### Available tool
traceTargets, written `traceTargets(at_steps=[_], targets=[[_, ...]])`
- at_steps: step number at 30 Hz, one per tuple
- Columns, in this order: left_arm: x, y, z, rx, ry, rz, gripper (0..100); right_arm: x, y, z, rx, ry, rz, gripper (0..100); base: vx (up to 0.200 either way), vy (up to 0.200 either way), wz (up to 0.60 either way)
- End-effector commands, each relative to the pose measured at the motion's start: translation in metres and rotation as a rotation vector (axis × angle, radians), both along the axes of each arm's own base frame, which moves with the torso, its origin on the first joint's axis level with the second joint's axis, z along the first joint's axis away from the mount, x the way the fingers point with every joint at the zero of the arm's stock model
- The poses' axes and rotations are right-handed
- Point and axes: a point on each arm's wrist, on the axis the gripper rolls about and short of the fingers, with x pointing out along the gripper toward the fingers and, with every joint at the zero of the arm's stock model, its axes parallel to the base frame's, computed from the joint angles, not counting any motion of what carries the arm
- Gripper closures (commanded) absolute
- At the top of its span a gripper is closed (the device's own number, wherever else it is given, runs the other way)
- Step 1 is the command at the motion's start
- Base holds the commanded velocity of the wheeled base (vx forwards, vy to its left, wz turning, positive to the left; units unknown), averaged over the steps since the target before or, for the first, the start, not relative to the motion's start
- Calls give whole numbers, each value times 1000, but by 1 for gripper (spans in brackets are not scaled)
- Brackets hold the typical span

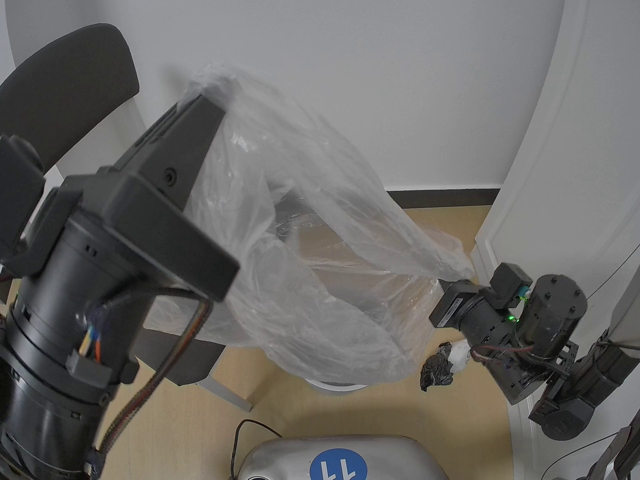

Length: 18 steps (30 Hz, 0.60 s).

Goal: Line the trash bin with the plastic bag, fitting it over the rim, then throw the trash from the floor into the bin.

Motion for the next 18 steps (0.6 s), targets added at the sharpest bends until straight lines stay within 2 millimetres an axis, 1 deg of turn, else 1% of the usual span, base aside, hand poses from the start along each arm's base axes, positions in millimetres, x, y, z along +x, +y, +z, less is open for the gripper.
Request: traceTargets(at_steps=[1, 2, 4, 5, 7, 8, 9, 14, 16, 18], targets=[[10, -1, -10, 40, 34, 39, 100, -3, -24, 37, 17, -118, -73, 100, 0, 0, 0], [16, 1, -17, 84, 61, 73, 100, -2, -30, 41, -23, -121, -98, 100, 0, 0, 0], [23, 5, -28, 161, 104, 114, 100, -6, -37, 50, -44, -125, -123, 100, 0, 0, 0], [28, 8, -37, 225, 143, 137, 100, -11, -40, 60, -39, -132, -126, 100, 0, 0, 0], [33, 10, -45, 290, 190, 158, 100, -17, -42, 74, -43, -124, -120, 100, 0, 0, 0], [33, 10, -45, 294, 192, 160, 100, -18, -43, 75, -44, -123, -120, 100, 0, 0, 0], [36, 11, -51, 338, 230, 170, 100, -29, -48, 89, -49, -112, -109, 100, 0, 0, 0], [34, 16, -61, 425, 277, 174, 100, -52, -56, 117, -21, -70, -67, 100, 0, 0, 0], [32, 18, -62, 443, 288, 172, 100, -57, -56, 124, -16, -45, -49, 100, 0, 0, 0], [30, 20, -61, 462, 299, 165, 100, -65, -56, 136, -4, -17, -24, 100, 0, 0, 0]])
